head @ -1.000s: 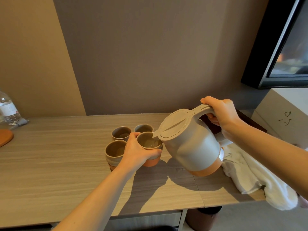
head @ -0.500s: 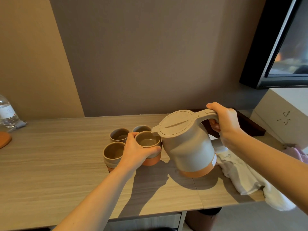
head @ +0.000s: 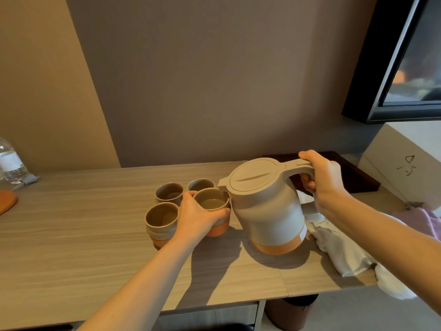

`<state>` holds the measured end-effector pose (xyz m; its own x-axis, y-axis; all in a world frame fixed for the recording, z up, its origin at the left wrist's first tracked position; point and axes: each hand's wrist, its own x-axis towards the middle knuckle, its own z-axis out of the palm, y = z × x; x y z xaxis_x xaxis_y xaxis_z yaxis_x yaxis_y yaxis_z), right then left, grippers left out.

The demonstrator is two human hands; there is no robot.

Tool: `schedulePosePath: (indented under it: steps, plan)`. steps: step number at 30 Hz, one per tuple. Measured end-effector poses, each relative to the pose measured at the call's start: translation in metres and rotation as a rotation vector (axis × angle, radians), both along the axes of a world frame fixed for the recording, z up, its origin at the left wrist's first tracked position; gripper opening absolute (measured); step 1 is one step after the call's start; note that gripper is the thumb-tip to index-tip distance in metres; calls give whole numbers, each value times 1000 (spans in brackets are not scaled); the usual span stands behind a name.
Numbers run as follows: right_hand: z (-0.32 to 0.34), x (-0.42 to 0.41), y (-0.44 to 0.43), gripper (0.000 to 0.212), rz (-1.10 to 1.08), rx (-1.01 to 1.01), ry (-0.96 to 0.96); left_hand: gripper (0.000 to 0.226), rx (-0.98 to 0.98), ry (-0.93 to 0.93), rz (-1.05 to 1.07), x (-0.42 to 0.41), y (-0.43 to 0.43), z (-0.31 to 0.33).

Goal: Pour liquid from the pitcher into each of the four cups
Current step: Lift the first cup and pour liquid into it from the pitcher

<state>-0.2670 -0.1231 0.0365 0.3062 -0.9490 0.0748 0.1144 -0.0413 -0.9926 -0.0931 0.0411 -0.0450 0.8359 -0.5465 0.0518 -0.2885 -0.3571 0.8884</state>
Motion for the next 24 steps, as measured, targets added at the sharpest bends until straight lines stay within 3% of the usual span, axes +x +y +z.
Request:
schedulePosePath:
  steps: [10, 16, 21, 24]
  plan:
    - [-10, -7, -13, 32, -20, 29, -7, 97, 56, -81, 175, -11, -7, -20]
    - [-17, -4, -18, 60, -29, 48, -11, 93, 33, -87, 279, -14, -7, -34]
    - [-21, 1, -18, 44, -37, 56, -2, 96, 7, -86, 332, -14, -12, -40]
    - [-22, 3, -18, 48, -38, 53, 7, 95, 13, -81, 349, -13, -17, -41]
